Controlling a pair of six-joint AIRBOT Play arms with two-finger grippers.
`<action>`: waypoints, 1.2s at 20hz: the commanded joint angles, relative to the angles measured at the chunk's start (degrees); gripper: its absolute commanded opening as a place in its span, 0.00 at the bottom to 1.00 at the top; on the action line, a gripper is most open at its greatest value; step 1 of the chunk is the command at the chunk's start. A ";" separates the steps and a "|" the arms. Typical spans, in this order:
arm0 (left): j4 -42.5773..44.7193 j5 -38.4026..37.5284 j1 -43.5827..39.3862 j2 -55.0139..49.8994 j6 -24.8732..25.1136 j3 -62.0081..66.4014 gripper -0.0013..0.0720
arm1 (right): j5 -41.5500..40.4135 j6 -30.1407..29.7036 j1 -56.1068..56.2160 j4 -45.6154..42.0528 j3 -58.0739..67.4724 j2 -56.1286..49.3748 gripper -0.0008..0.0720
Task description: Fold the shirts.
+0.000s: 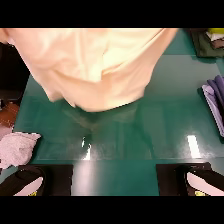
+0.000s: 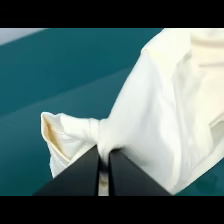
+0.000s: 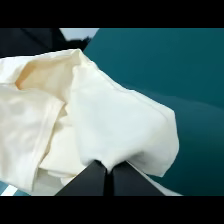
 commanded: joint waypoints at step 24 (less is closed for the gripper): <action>-1.51 27.02 0.00 3.63 -3.02 -60.65 0.06 | 8.68 9.46 -5.62 -18.45 -14.78 -15.06 0.04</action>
